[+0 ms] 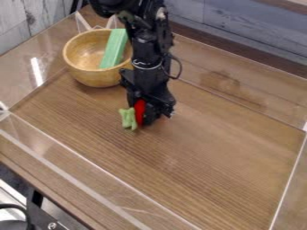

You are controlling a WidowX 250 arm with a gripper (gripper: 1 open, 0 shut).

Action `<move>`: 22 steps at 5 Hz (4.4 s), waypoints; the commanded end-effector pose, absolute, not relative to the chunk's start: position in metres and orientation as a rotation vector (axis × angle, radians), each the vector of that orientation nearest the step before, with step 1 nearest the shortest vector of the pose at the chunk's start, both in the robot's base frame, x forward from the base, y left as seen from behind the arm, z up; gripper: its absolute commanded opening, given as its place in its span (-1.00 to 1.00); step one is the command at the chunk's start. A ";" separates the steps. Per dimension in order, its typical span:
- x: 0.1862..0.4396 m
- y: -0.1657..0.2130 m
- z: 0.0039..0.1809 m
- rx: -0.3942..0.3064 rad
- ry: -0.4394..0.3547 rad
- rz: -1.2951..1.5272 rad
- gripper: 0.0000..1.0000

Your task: Move the red object to the left side of the table

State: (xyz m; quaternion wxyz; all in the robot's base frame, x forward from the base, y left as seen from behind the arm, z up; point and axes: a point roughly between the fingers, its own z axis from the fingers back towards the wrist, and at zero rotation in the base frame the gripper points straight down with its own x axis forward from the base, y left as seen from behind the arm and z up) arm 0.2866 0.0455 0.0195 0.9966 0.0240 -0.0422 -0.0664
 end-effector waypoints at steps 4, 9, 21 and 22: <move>0.270 0.067 0.042 0.046 -0.113 -0.077 -1.00; 0.238 0.126 0.038 0.052 -0.088 0.046 -1.00; 0.222 0.144 0.022 0.003 0.018 0.172 -1.00; 0.221 0.145 0.022 0.005 0.028 0.174 -1.00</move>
